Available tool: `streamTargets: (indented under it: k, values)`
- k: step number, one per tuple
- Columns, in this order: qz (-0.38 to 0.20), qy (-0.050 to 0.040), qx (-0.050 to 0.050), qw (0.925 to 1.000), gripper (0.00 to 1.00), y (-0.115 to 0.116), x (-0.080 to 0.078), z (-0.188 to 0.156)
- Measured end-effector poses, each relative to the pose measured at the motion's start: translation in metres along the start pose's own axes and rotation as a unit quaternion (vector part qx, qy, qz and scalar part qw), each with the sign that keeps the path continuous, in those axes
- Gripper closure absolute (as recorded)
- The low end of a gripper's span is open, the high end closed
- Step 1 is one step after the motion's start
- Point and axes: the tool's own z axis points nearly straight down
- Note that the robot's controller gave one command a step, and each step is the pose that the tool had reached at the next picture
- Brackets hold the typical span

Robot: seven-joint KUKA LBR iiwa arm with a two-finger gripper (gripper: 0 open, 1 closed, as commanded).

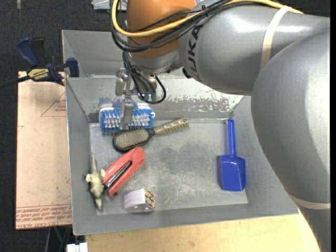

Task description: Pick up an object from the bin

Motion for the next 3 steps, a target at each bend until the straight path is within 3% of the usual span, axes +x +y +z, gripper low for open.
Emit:
streamTargets:
  k: [1, 2, 3]
  values:
    - [0.002, 0.0000, -0.001, 1.0000, 0.00, 0.033, 0.026, 0.071]
    - [-0.050, -0.0023, -0.001, 0.9988, 0.00, 0.020, 0.011, 0.056]
    - [0.082, 0.0060, 0.000, 0.9966, 0.00, 0.016, 0.036, 0.143]
